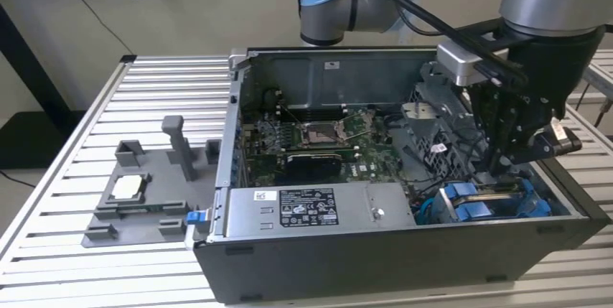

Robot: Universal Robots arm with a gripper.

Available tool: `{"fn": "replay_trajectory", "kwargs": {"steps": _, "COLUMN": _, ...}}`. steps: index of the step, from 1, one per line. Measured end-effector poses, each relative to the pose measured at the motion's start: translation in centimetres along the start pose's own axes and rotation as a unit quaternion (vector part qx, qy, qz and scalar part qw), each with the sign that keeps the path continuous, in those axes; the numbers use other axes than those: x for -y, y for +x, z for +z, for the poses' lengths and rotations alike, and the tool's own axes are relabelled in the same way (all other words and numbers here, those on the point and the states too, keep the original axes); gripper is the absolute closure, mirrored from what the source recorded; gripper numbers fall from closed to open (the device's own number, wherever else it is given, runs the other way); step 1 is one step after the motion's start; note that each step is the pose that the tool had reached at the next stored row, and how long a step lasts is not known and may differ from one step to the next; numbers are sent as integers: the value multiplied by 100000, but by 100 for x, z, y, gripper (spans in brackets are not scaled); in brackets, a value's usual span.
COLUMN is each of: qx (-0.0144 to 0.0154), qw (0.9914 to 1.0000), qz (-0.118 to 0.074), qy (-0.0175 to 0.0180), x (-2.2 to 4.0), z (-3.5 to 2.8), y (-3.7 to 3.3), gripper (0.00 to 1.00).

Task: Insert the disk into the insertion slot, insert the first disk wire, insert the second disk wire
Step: 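Insert the second disk wire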

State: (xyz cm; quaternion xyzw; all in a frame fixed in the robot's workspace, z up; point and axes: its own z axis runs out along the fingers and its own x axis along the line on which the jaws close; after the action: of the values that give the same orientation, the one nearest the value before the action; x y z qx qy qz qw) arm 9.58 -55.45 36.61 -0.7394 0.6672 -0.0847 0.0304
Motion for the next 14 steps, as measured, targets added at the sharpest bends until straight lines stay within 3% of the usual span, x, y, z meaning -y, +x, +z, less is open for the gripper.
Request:
{"fn": "replay_trajectory", "kwargs": {"steps": 5, "qx": 956, "qw": 99995, "qz": 220, "qy": 70, "x": 17, "z": 61, "y": 35, "gripper": 84}}
{"fn": "replay_trajectory", "kwargs": {"steps": 6, "qx": 1389, "qw": 99990, "qz": 314, "qy": 111, "x": 18, "z": 69, "y": 40, "gripper": 84}}
{"fn": "replay_trajectory", "kwargs": {"steps": 9, "qx": 3562, "qw": 99933, "qz": 757, "qy": 315, "x": 16, "z": 78, "y": 51, "gripper": 84}}
{"fn": "replay_trajectory", "kwargs": {"steps": 10, "qx": 3874, "qw": 99921, "qz": 819, "qy": 334, "x": 16, "z": 82, "y": 61, "gripper": 84}}
{"fn": "replay_trajectory", "kwargs": {"steps": 11, "qx": 3907, "qw": 99920, "qz": 823, "qy": 150, "x": 17, "z": 85, "y": 72, "gripper": 84}}
{"fn": "replay_trajectory", "kwargs": {"steps": 14, "qx": 4020, "qw": 99911, "qz": 804, "qy": -965, "x": 34, "z": 99, "y": 95, "gripper": 84}}
